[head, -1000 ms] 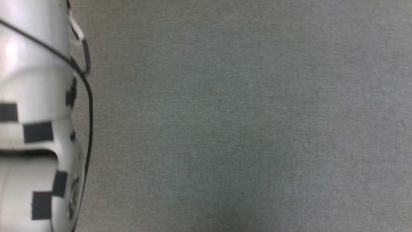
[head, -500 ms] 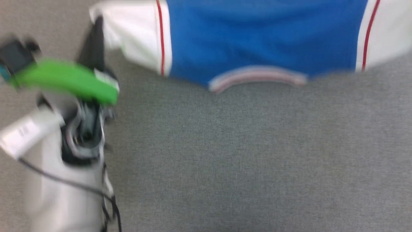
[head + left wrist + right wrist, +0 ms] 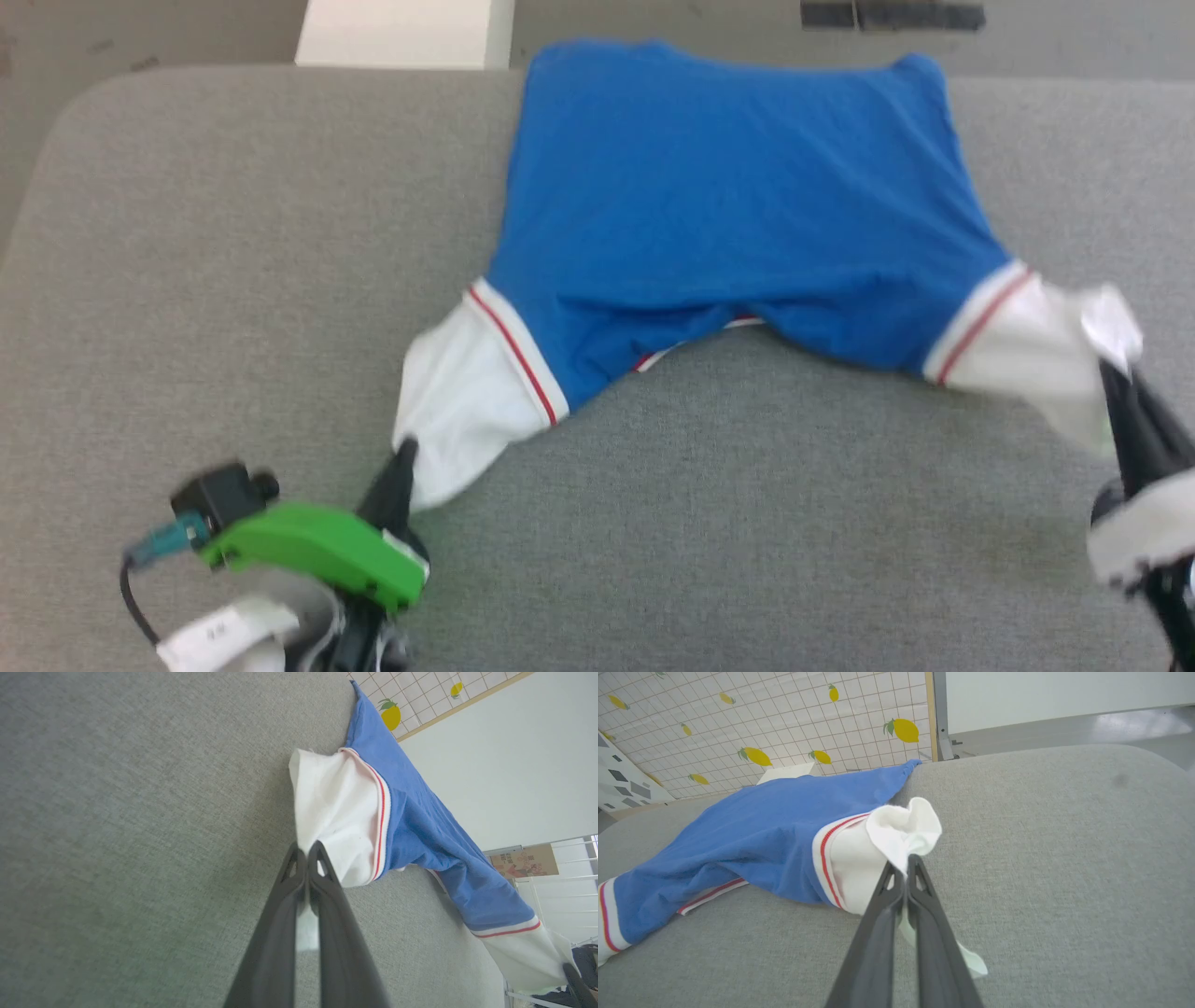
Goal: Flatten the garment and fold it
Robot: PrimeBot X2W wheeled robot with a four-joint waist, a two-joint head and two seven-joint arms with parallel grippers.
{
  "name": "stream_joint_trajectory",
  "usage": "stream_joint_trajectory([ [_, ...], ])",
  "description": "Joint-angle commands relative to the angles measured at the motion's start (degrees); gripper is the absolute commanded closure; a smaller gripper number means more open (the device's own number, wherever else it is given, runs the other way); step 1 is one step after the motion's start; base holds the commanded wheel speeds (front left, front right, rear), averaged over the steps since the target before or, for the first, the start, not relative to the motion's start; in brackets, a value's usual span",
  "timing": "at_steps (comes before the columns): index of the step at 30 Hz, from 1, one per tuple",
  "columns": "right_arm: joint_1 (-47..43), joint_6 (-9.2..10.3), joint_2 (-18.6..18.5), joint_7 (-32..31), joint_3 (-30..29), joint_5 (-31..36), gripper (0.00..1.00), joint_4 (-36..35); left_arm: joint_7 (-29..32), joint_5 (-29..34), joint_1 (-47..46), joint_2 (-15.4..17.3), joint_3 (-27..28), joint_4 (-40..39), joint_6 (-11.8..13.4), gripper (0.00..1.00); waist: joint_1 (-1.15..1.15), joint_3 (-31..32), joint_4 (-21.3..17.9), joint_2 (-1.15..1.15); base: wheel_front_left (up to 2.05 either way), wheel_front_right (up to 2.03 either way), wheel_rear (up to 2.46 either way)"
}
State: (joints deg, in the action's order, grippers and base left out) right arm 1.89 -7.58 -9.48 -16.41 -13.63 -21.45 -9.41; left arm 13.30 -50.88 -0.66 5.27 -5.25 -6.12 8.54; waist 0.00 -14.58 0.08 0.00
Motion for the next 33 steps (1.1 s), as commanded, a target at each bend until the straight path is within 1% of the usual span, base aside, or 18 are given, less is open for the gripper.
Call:
stream_joint_trajectory([
  [1, -2.2, 0.09, 1.1, 0.0, -0.9, 0.2, 1.00, -0.3, 0.1, -0.7, 1.9, 0.0, 0.0, 0.3, -0.6, 1.00, 0.00, 3.1, 0.8, 0.00, 0.00, 0.00, 0.00],
  [4, -6.5, 0.09, 3.1, -0.8, -2.6, -0.3, 1.00, -0.8, 0.7, -2.3, 5.7, 0.4, 0.4, 0.3, -1.4, 1.00, 0.00, 5.8, 1.1, 0.00, 0.00, 0.00, 0.00],
  [7, -9.8, 0.09, 4.3, -2.5, -4.5, -1.0, 1.00, -1.9, 1.7, -3.5, 9.2, 1.4, 1.3, -1.1, -1.6, 1.00, 0.00, 8.3, 1.3, 0.00, 0.00, 0.00, 0.00],
  [12, -14.4, 0.09, 5.9, -6.7, -7.5, -1.9, 1.00, -5.9, 3.5, -4.6, 14.9, 3.8, 3.2, -5.3, -1.0, 1.00, 0.00, 12.1, 1.3, 0.00, 0.00, 0.00, 0.00],
  [17, -18.3, 0.09, 6.5, -10.9, -9.5, -3.0, 1.00, -10.2, 5.1, -5.2, 20.1, 5.6, 4.6, -9.8, -0.2, 1.00, 0.00, 14.6, 0.9, 0.00, 0.00, 0.00, 0.00],
  [19, -19.8, 0.09, 6.6, -12.0, -10.3, -4.4, 1.00, -11.1, 5.6, -5.4, 22.0, 6.0, 4.9, -11.6, -0.1, 1.00, 0.00, 15.2, 0.7, 0.00, 0.00, 0.00, 0.00],
  [24, -23.5, 0.09, 6.6, -13.3, -11.4, -8.2, 1.00, -12.5, 6.2, -6.4, 25.9, 6.1, 5.2, -15.4, 0.1, 1.00, 0.00, 15.8, 0.0, 0.00, 0.00, 0.00, 0.00],
  [27, -24.8, 0.09, 6.6, -13.1, -12.0, -9.4, 1.00, -12.6, 5.3, -6.4, 26.9, 5.7, 5.7, -16.6, 0.2, 1.00, 0.00, 15.5, -0.4, 0.00, 0.00, 0.00, 0.00],
  [30, -25.2, 0.09, 6.6, -12.4, -11.5, -9.2, 1.00, -12.1, 4.1, -5.7, 26.2, 5.1, 5.5, -16.6, 0.2, 1.00, 0.00, 14.7, -0.4, 0.00, 0.00, 0.00, 0.00],
  [33, -24.3, 0.09, 6.6, -11.2, -10.1, -7.7, 1.00, -10.7, 3.7, -4.8, 24.1, 4.7, 4.1, -15.8, -0.2, 1.00, 0.00, 13.2, -0.2, 0.00, 0.00, 0.00, 0.00],
])
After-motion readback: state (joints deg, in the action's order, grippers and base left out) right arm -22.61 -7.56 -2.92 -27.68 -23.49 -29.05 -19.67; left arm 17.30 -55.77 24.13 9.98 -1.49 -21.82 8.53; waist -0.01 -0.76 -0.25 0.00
